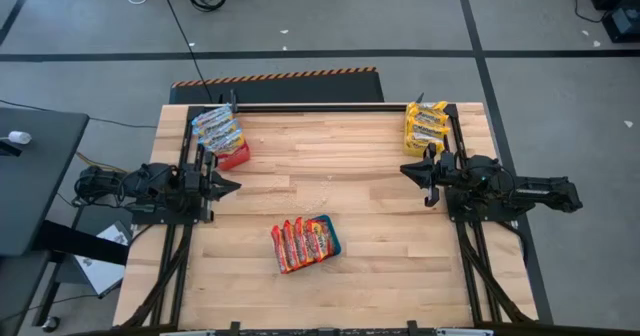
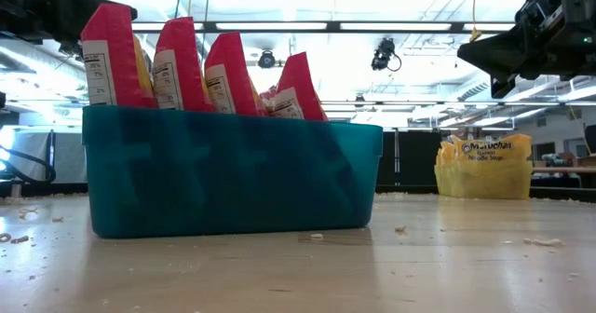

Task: Sort Maruchan noodles
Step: Return to Home Position

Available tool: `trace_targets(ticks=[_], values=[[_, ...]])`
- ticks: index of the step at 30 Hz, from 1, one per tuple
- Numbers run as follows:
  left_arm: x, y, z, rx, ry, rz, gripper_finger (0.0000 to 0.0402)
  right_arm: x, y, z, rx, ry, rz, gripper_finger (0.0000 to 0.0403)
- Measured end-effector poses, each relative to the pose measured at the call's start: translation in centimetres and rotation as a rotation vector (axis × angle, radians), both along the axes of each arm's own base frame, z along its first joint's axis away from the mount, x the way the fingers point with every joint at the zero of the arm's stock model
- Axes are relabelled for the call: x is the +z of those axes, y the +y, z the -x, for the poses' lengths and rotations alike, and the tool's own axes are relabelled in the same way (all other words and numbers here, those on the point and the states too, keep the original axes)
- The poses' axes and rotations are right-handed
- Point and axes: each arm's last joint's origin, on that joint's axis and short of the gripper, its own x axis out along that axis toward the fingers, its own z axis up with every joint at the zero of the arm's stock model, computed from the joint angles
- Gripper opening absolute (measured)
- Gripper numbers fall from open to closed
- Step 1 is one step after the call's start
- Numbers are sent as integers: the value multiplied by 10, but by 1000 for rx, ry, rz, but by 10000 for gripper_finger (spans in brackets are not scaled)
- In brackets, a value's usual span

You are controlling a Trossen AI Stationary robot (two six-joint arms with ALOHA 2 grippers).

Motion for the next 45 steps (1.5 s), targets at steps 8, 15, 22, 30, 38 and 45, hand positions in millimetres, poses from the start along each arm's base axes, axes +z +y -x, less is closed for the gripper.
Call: trace_targets(ticks=[8, 15, 22, 30, 38, 45], values=[[0, 0, 0, 0, 0, 0, 18, 0, 0, 0, 0, 1, 2, 45], [0, 0, 0, 0, 0, 0, 18, 0, 0, 0, -1, 1, 4, 45], [0, 0, 0, 0, 0, 0, 18, 0, 0, 0, -1, 1, 4, 45], [-27, -1, -8, 0, 17, -3, 18, 0, 0, 0, -1, 0, 4, 45], [-25, 0, -10, 21, -93, 15, 18, 1, 0, 0, 0, -7, 2, 45], [-35, 4, -11, 59, 13, -2, 18, 1, 0, 0, 0, -9, 2, 45]])
